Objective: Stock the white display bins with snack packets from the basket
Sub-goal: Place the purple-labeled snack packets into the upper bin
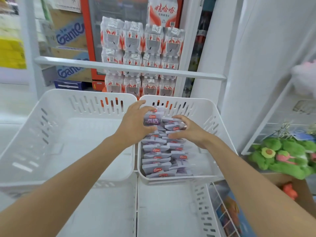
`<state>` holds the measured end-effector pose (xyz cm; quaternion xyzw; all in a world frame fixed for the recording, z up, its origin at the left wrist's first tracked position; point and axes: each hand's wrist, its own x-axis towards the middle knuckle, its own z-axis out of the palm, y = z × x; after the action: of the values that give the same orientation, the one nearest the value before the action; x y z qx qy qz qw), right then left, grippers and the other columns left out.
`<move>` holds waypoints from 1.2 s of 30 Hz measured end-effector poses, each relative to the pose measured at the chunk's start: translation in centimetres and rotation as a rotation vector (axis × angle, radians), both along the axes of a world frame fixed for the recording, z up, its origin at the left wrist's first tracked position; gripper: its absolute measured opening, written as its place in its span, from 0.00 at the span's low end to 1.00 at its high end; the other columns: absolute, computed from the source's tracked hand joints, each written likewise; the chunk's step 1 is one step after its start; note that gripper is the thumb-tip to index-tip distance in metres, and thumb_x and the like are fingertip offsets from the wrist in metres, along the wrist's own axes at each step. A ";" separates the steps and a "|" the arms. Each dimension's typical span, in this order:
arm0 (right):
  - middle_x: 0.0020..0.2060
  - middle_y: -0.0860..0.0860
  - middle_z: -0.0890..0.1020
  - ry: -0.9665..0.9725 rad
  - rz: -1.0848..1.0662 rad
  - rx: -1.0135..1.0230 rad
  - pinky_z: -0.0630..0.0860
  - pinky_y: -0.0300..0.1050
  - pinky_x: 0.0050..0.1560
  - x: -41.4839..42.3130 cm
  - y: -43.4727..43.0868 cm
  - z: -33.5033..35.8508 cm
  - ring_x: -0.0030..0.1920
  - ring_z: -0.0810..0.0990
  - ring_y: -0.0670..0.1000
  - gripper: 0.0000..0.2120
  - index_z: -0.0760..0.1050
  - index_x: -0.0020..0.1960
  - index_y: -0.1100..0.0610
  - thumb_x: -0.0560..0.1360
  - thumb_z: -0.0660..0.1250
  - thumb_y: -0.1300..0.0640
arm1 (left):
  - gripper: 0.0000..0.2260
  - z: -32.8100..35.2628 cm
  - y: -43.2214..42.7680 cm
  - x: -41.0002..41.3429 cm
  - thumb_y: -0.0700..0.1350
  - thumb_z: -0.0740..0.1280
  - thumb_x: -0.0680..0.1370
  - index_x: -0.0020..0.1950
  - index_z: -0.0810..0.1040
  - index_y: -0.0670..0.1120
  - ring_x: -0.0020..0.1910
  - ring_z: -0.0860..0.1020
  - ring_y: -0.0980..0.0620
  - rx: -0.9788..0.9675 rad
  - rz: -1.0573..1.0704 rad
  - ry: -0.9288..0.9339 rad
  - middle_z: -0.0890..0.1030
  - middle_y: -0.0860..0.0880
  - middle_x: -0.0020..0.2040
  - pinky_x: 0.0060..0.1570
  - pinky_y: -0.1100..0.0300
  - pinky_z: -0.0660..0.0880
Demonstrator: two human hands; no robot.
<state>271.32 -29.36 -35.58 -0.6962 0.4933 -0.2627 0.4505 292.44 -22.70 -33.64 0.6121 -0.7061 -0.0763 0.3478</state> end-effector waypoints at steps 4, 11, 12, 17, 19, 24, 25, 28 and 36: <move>0.71 0.46 0.67 0.015 -0.009 -0.047 0.70 0.47 0.62 -0.1 -0.1 -0.7 0.67 0.70 0.53 0.37 0.65 0.70 0.43 0.67 0.79 0.55 | 0.26 -0.3 -0.3 0.0 0.50 0.75 0.72 0.68 0.73 0.52 0.76 0.55 0.50 -0.008 0.001 0.020 0.63 0.50 0.76 0.73 0.56 0.51; 0.79 0.46 0.49 0.094 -0.117 -0.166 0.59 0.52 0.74 -0.3 0.9 -0.4 0.78 0.53 0.51 0.50 0.53 0.77 0.38 0.66 0.80 0.49 | 0.25 -0.4 0.2 -0.4 0.51 0.75 0.72 0.67 0.74 0.53 0.75 0.59 0.50 -0.023 0.046 0.003 0.65 0.51 0.75 0.73 0.54 0.54; 0.79 0.48 0.50 0.124 -0.144 -0.223 0.57 0.52 0.75 -0.4 1.6 -0.2 0.78 0.52 0.50 0.49 0.54 0.77 0.39 0.66 0.79 0.47 | 0.24 -0.3 0.6 -0.5 0.52 0.75 0.72 0.67 0.75 0.53 0.74 0.60 0.50 -0.029 0.067 -0.018 0.67 0.51 0.74 0.72 0.53 0.56; 0.63 0.50 0.71 0.077 -0.220 -0.539 0.69 0.50 0.68 0.7 9.7 1.5 0.64 0.71 0.51 0.30 0.70 0.69 0.51 0.69 0.74 0.58 | 0.15 0.0 5.9 -1.8 0.48 0.74 0.73 0.59 0.80 0.51 0.56 0.75 0.51 -0.055 0.083 0.151 0.80 0.52 0.58 0.58 0.58 0.70; 0.53 0.49 0.73 0.102 -0.236 -0.647 0.74 0.47 0.57 1.2 14.5 1.6 0.52 0.75 0.49 0.23 0.75 0.61 0.54 0.68 0.72 0.61 | 0.13 -0.1 9.8 -2.1 0.45 0.74 0.72 0.55 0.81 0.48 0.49 0.75 0.53 -0.045 0.086 0.209 0.81 0.52 0.52 0.51 0.64 0.70; 0.45 0.48 0.74 0.169 -0.182 -0.577 0.72 0.41 0.45 1.9 26.8 -2.9 0.39 0.73 0.48 0.14 0.77 0.54 0.56 0.69 0.72 0.61 | 0.09 -4.3 22.5 -0.4 0.43 0.75 0.71 0.48 0.78 0.51 0.36 0.72 0.63 0.094 0.140 0.335 0.77 0.56 0.43 0.44 0.67 0.70; 0.44 0.48 0.75 0.183 -0.141 -0.537 0.72 0.41 0.44 2.1 29.0 -4.6 0.39 0.74 0.49 0.13 0.77 0.53 0.55 0.70 0.72 0.60 | 0.09 -5.9 25.0 0.4 0.43 0.75 0.71 0.49 0.79 0.51 0.35 0.72 0.63 0.136 0.161 0.358 0.77 0.56 0.43 0.42 0.70 0.70; 0.45 0.47 0.75 0.301 0.029 -0.330 0.71 0.41 0.44 3.3 34.1 -9.9 0.42 0.75 0.48 0.09 0.77 0.52 0.54 0.72 0.71 0.58 | 0.09 -11.1 32.0 3.3 0.43 0.75 0.72 0.50 0.80 0.49 0.34 0.73 0.60 0.271 0.256 0.484 0.77 0.54 0.44 0.39 0.70 0.71; 0.66 0.52 0.71 0.215 0.151 0.565 0.73 0.41 0.54 8.2 42.4 -23.3 0.64 0.75 0.49 0.33 0.58 0.77 0.56 0.77 0.69 0.60 | 0.11 -19.3 43.2 9.0 0.42 0.76 0.72 0.52 0.80 0.46 0.41 0.76 0.51 0.510 0.438 0.557 0.79 0.48 0.46 0.47 0.59 0.75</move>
<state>279.52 13.06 -58.85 -0.6018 0.5386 -0.0059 0.5896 301.39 20.48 -52.97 0.7698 -0.3975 -0.3348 0.3704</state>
